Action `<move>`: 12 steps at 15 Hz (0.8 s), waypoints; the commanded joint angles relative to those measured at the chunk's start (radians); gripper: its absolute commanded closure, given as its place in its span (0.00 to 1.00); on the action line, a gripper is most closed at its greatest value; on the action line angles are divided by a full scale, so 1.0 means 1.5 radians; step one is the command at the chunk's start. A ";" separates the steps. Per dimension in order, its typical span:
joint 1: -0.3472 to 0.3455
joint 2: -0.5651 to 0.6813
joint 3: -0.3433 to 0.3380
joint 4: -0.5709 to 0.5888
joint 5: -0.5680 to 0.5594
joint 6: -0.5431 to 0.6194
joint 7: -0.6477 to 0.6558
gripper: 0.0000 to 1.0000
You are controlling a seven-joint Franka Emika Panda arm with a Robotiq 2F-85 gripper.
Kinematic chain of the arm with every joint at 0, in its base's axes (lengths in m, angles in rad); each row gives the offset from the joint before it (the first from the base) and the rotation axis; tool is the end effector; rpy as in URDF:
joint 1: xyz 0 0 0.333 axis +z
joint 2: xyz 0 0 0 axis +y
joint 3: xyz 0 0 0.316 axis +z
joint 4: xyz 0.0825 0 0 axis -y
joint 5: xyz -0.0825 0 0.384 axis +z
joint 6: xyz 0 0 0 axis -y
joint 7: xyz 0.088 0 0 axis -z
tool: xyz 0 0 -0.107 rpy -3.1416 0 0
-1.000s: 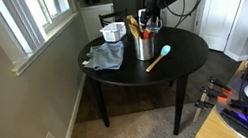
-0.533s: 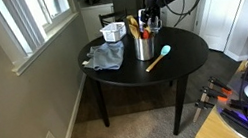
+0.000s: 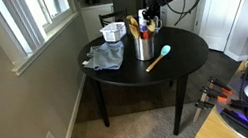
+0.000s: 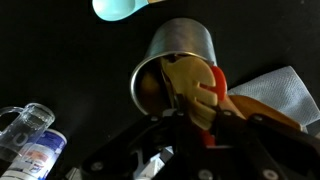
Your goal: Remove one wooden spatula from the silver holder and place it on the table.
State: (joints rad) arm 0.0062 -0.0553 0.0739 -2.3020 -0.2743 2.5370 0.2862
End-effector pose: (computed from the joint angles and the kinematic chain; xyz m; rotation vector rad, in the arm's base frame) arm 0.5288 0.0458 0.3994 2.9685 -0.0031 0.4759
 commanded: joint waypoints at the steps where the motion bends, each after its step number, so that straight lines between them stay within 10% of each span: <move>1: 0.002 -0.048 -0.003 -0.017 -0.014 -0.033 0.011 0.95; 12: -0.013 -0.178 0.024 -0.017 -0.037 -0.177 0.021 0.94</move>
State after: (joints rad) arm 0.0044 -0.2730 0.0886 -2.3030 -0.2878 2.3026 0.2864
